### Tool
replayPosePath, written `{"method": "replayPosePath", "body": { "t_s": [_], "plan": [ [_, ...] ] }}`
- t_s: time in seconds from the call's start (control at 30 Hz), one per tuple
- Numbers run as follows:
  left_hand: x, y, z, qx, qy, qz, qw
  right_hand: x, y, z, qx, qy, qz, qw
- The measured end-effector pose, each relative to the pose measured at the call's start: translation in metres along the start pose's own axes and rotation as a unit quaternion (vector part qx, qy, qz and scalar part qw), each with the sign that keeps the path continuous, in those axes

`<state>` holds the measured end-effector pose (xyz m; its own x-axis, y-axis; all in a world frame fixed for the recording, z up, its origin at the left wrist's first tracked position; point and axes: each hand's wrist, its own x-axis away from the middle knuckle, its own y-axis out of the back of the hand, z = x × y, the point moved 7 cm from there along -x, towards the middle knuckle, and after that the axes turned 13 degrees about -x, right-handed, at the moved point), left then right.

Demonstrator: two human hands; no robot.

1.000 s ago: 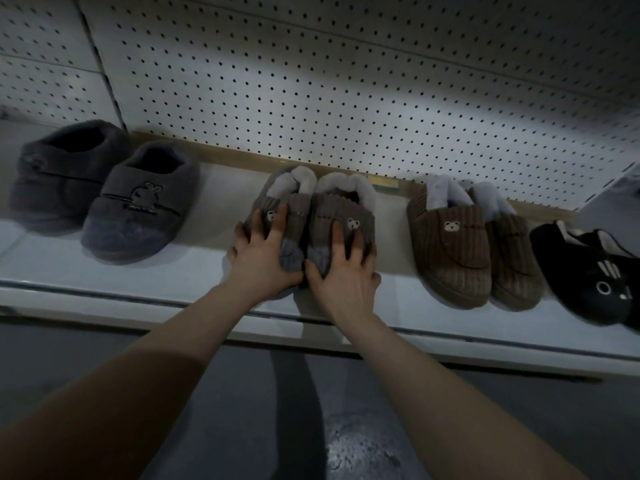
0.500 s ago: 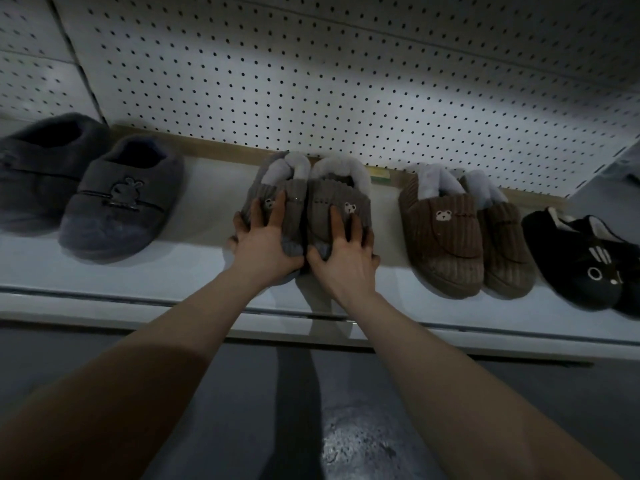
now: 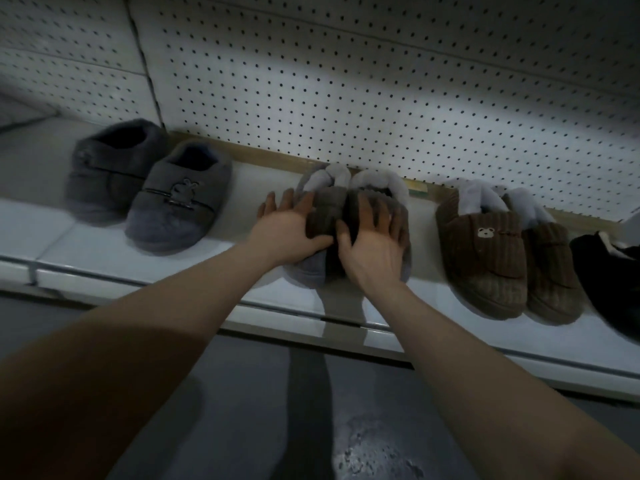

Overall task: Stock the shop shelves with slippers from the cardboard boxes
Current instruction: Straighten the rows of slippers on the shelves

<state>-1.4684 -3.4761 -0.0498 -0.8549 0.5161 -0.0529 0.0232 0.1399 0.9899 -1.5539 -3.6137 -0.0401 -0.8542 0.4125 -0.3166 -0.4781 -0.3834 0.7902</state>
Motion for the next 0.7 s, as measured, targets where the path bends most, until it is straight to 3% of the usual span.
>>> {"method": "replayPosePath", "body": {
  "t_s": [0.1, 0.23, 0.4, 0.57, 0.7],
  "plan": [
    [-0.005, 0.036, 0.027, -0.024, -0.028, -0.011, 0.999, -0.010, -0.011, 0.040, -0.058, 0.063, 0.038, 0.996],
    [-0.003, 0.069, 0.080, -0.096, -0.058, -0.008, 0.994, -0.022, -0.033, 0.092, -0.045, 0.142, 0.093, 0.985],
    [0.006, 0.083, 0.170, -0.155, -0.089, 0.016, 0.984, -0.034, -0.071, 0.145, -0.081, 0.113, 0.132, 0.982],
    [0.018, 0.059, 0.284, -0.109, 0.085, 0.005, 0.990, -0.029, -0.114, 0.180, -0.105, 0.076, 0.196, 0.972],
    [0.018, 0.052, 0.334, -0.101, 0.177, 0.000, 0.979, -0.033, -0.136, 0.201, -0.118, 0.051, 0.214, 0.968]
  ]
}}
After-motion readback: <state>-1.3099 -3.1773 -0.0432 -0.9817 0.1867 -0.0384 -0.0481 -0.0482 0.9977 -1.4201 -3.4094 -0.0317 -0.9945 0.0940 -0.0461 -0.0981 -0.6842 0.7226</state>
